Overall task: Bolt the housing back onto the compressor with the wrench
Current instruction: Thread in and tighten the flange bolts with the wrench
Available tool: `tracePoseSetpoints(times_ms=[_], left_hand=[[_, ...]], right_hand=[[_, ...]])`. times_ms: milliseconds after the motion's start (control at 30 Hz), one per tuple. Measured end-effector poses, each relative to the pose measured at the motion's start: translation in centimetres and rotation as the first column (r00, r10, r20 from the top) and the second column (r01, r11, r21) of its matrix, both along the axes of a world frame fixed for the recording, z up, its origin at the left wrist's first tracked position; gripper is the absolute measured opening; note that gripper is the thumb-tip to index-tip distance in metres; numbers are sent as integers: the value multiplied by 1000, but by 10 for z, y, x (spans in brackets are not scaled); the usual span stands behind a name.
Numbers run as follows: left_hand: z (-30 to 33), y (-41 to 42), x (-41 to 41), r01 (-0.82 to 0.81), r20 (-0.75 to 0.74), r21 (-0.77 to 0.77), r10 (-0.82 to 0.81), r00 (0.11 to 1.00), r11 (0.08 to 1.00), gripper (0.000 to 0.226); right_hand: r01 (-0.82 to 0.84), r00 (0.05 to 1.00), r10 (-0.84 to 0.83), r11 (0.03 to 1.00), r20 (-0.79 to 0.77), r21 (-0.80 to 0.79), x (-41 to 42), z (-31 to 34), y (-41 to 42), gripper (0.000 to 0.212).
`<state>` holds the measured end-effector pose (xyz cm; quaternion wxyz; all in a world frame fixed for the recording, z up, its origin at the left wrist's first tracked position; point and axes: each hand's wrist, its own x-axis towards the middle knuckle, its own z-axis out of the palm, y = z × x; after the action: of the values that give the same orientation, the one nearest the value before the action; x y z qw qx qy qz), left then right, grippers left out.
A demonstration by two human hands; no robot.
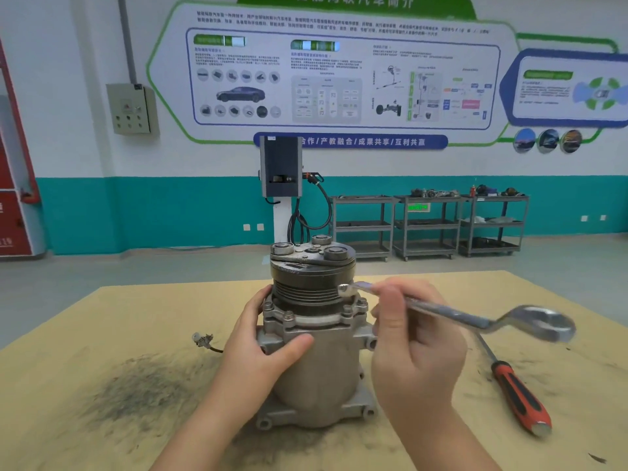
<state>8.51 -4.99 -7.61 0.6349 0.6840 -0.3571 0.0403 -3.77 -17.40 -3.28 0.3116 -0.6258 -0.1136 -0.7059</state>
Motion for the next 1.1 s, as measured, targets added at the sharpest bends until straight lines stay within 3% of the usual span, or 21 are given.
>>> tracePoseSetpoints(times_ms=[33, 67, 133, 233, 300, 467, 533, 633, 733, 833, 933, 1100], left_hand=[[-1, -1, 2, -10, -7, -2, 10, 1000, 1000, 66], [-1, -1, 2, -15, -2, 5, 15, 1000, 1000, 66], [0, -1, 2, -17, -9, -4, 17, 1000, 1000, 66], [1, 1, -1, -12, -24, -1, 12, 1000, 1000, 66], [1, 1, -2, -18, -26, -2, 18, 999, 1000, 67], [4, 1, -4, -15, -34, -9, 15, 999, 1000, 69], [4, 2, -4, -22, -28, -1, 22, 999, 1000, 73], [5, 2, -4, -20, -9, 6, 21, 1000, 1000, 71], [6, 2, -5, -2, -9, 4, 2, 1000, 1000, 71], [6, 2, -5, 5, -11, 7, -5, 1000, 1000, 70], [4, 1, -3, 6, -23, 8, -6, 1000, 1000, 66], [2, -4, 3, -26, -1, -12, 26, 1000, 1000, 73]], right_hand=[[-130, 991, 131, 968, 8, 214, -2, 4, -4, 24], [-246, 968, 243, 865, 65, 438, -1, 5, -11, 26], [-367, 903, 413, 596, 119, 714, 2, 8, -22, 30], [-463, 780, 594, 338, 196, 820, 7, 9, -34, 31], [-497, 723, 659, 288, 207, 819, 11, 5, -36, 32], [-480, 669, 739, 348, 79, 805, 11, 6, -48, 32], [-459, 688, 725, 391, 41, 798, 11, 5, -51, 35], [-433, 826, 563, 598, 31, 674, 13, -8, -36, 34], [-322, 942, 331, 851, 51, 416, 18, -23, -18, 26], [-179, 984, 180, 974, 8, 139, 17, -27, -13, 26], [-8, 1000, 7, 998, -16, -59, 15, -28, -4, 27], [51, 987, -69, 990, -143, -131, 23, -29, 20, 23]])
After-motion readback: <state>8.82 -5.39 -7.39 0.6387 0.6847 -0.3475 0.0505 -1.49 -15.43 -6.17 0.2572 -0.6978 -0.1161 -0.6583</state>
